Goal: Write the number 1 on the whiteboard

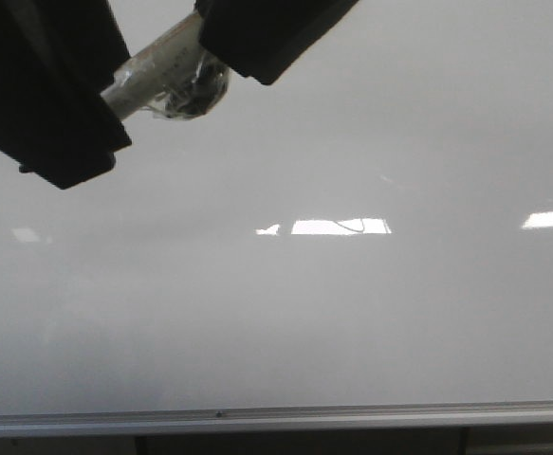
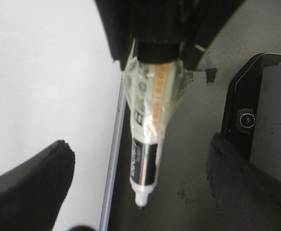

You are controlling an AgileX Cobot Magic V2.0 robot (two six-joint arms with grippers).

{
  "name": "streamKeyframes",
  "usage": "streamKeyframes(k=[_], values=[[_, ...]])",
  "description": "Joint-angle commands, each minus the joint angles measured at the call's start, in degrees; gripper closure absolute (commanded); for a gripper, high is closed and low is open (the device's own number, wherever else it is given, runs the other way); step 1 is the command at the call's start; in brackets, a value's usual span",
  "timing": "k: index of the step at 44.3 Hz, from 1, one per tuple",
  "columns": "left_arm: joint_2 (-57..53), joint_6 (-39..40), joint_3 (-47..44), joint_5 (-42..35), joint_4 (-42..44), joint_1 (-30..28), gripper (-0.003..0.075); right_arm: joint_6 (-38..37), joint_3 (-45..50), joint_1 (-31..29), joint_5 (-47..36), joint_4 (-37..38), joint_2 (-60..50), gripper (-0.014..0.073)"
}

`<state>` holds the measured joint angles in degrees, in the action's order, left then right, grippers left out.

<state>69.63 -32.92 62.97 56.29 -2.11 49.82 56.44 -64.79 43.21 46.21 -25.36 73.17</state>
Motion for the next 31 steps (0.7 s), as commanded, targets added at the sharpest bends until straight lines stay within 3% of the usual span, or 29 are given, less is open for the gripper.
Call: streamKeyframes(k=[1, 12, 18, 23, 31], values=[[-3.23, 2.18, 1.84, -0.9, -0.07, 0.18, 0.0146, -2.61, -2.11, -1.62, -1.22, -0.04, -2.48, 0.0571], [-9.04, 8.76, 1.73, 1.01, 1.72, 0.18, 0.0146, -15.18, -2.11, -12.2, 7.88, 8.56, -7.22, 0.0571], [-11.68, 14.08, 1.73, 1.01, 3.92, -2.42, 0.0146, -29.99, -2.11, -20.29, 11.95, 14.69, -10.79, 0.0571], [-12.78, 17.3, 1.63, 0.7, 3.66, -10.01, 0.0146, -43.9, -1.45, -27.79, 13.8, 20.14, -14.39, 0.0571], [-12.89, 24.55, 1.63, 0.95, 2.11, -24.74, 0.0146, -53.13, 2.58, -36.43, 13.66, 23.77, -20.28, 0.0571]])
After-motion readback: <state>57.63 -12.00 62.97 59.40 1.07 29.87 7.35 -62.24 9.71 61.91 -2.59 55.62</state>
